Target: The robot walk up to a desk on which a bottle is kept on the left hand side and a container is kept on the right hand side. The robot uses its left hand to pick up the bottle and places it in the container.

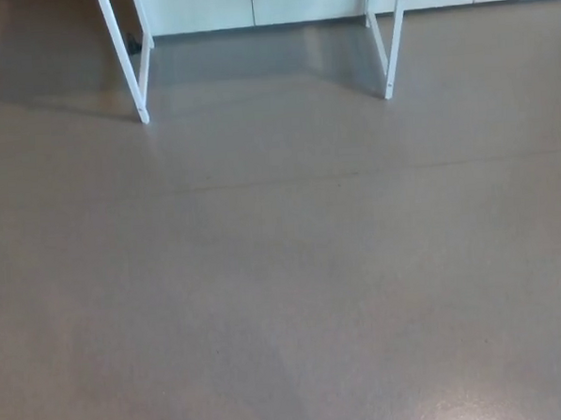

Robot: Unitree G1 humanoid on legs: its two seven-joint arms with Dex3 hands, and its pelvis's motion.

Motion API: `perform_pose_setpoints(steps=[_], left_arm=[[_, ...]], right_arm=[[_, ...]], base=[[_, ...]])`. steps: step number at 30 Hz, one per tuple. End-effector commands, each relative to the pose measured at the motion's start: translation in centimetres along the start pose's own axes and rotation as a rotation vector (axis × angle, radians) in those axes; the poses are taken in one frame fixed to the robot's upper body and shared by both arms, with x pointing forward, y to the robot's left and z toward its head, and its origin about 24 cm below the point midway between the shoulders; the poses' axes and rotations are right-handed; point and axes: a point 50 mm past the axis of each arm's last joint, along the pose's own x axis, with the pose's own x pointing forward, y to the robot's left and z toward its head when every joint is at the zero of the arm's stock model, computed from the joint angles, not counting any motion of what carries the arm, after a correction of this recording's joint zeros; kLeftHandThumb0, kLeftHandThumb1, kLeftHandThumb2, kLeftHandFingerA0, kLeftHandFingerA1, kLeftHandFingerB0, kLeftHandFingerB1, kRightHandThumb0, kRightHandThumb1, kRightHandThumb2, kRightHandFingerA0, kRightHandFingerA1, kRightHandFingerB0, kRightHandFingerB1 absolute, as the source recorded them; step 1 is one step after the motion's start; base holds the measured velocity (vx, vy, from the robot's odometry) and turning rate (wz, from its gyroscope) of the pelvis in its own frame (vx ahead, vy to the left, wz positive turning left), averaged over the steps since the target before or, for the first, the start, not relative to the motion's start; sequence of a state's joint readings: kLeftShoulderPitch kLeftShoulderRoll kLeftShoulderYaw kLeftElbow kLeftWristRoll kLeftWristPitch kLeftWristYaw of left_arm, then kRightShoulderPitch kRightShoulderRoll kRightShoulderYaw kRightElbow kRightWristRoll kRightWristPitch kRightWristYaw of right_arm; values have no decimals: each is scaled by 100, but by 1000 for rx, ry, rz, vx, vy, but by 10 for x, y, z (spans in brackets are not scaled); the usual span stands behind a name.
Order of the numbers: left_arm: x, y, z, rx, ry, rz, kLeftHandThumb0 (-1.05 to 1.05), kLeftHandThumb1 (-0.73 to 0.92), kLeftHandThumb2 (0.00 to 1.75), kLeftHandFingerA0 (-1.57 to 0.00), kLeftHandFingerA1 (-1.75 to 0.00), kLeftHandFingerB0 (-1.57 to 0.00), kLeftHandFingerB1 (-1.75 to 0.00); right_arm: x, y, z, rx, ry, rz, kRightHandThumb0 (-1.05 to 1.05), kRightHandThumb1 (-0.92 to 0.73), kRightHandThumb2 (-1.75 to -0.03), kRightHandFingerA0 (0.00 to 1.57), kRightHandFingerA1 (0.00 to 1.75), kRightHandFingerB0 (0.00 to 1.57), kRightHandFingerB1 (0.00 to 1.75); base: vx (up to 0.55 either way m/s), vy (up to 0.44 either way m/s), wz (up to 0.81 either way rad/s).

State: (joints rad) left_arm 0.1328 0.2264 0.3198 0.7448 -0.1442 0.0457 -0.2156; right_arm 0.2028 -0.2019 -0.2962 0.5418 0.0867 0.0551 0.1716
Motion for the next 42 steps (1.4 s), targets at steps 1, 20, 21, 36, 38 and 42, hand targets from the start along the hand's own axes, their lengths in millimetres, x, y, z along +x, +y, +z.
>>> perform_pose_setpoints(steps=[1,20,21,36,38,42], left_arm=[[-5,16,24,-187,-141,-90,-6,65,59,-54,-44,-33,-34],[-3,17,32,-166,-145,-122,-10,48,92,-45,-62,-19,-51],[-3,16,32,-168,-144,-122,-10,46,91,-46,-63,-20,-51],[-1,13,33,-128,-119,-134,-24,56,64,-57,-50,-38,-41],[-1,12,34,-121,-118,-129,-22,59,64,-59,-50,-39,-41],[0,11,36,-107,-123,-140,-22,63,66,-59,-50,-40,-41]], right_arm=[[-10,-11,12,212,-89,87,-37,-53,-59,46,56,32,48],[-12,-10,3,260,-47,85,-35,-47,-59,50,59,34,49],[-12,-11,3,259,-48,86,-36,-47,-59,49,59,34,49],[-13,-14,-5,243,-26,77,-35,-45,-56,49,59,35,49],[-14,-14,-5,250,-25,73,-34,-47,-56,47,60,34,49],[-17,-15,-8,257,-31,81,-35,-47,-56,48,60,34,50]], base=[[104,61,-9],[231,113,1],[318,-201,14],[371,-57,1],[408,164,8],[576,199,-22]])
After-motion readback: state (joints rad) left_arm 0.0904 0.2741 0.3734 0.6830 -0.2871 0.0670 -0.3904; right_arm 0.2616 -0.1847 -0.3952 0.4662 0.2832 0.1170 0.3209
